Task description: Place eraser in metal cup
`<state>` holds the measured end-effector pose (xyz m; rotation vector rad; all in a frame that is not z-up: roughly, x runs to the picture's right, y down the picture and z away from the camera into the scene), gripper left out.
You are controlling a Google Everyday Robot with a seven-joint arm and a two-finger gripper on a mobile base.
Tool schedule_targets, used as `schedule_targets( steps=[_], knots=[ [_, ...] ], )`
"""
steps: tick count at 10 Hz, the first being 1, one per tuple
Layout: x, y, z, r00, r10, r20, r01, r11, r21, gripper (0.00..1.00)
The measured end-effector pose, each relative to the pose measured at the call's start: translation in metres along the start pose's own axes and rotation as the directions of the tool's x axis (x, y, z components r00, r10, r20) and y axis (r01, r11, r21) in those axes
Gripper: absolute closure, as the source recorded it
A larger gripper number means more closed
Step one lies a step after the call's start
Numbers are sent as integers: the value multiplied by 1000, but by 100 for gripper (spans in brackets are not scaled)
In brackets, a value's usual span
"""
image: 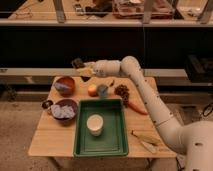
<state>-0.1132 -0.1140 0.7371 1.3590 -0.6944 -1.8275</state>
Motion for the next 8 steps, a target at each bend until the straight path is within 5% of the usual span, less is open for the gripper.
schedule_targets(
  steps=[2,3,5,8],
  knots=[
    [8,11,2,985,-68,156,68,998,11,100],
    [12,9,6,974,-96,203,94,995,20,100],
    [23,6,14,951,-145,273,141,989,35,100],
    [28,-13,62,902,-219,372,189,975,116,100]
  ],
)
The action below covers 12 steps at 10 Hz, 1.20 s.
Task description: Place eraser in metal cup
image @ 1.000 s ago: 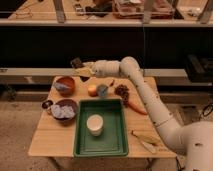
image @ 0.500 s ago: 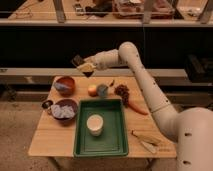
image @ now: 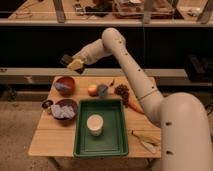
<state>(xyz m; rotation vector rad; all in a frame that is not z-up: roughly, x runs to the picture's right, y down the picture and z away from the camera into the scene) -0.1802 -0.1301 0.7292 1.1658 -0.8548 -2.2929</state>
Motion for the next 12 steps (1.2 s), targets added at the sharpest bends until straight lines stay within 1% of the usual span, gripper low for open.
schedule_targets(
  steps=[1,2,3,5,8,10,12],
  knots=[
    [5,-9,24,998,-30,51,28,999,34,100],
    [7,-16,41,995,-52,88,47,997,60,100],
    [7,-27,61,988,-80,130,68,993,92,100],
    [2,-38,85,973,-116,197,89,986,140,100],
    [-5,-45,110,960,-151,235,107,976,190,100],
    [-10,-47,119,955,-166,246,118,973,201,100],
    [-8,-52,133,946,-193,260,138,966,217,100]
  ],
)
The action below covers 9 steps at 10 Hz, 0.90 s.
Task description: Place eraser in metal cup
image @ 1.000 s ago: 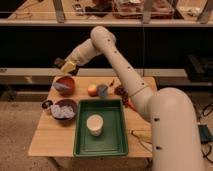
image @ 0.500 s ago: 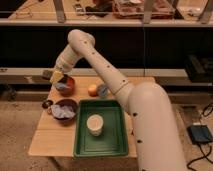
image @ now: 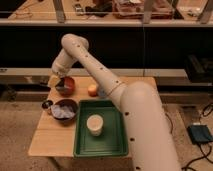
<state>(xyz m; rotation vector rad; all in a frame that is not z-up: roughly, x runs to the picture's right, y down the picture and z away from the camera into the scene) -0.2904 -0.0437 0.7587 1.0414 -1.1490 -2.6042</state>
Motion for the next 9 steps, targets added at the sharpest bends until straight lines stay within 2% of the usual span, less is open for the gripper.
schedule_targets(
  steps=[2,7,9],
  knots=[
    [11,-1,18,999,-26,24,26,1000,17,100],
    [10,-1,19,999,-26,26,25,1000,19,100],
    [9,-1,18,999,-36,39,35,999,28,100]
  ],
)
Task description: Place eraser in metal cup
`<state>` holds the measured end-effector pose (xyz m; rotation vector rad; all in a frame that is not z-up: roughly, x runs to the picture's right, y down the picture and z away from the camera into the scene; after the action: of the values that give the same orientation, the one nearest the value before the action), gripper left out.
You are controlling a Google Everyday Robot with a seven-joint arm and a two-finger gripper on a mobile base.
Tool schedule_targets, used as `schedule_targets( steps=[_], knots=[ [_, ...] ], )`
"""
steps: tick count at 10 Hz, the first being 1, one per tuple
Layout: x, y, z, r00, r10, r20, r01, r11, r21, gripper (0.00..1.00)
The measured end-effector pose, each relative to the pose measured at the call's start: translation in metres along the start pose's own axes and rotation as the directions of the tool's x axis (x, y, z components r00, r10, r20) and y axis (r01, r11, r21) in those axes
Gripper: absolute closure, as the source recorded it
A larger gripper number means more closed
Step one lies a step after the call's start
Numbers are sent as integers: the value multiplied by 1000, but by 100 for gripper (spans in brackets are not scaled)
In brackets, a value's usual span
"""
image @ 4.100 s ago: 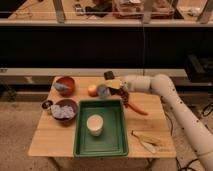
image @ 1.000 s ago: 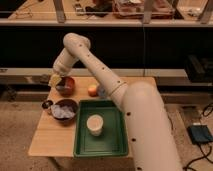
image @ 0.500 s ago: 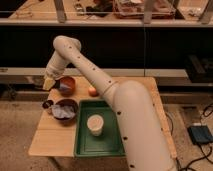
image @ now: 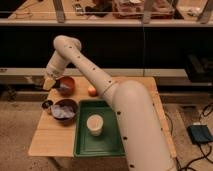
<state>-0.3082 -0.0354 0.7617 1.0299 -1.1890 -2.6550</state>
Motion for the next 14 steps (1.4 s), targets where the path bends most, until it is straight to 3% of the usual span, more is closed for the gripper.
schedule_targets(
  steps=[5,7,12,14],
  knots=[
    [23,-3,40,987,-95,134,84,993,81,100],
    [32,-5,74,971,-140,193,114,983,142,100],
    [19,-14,128,952,-178,248,118,964,238,100],
    [6,-14,145,950,-177,256,113,963,245,100]
  ],
)
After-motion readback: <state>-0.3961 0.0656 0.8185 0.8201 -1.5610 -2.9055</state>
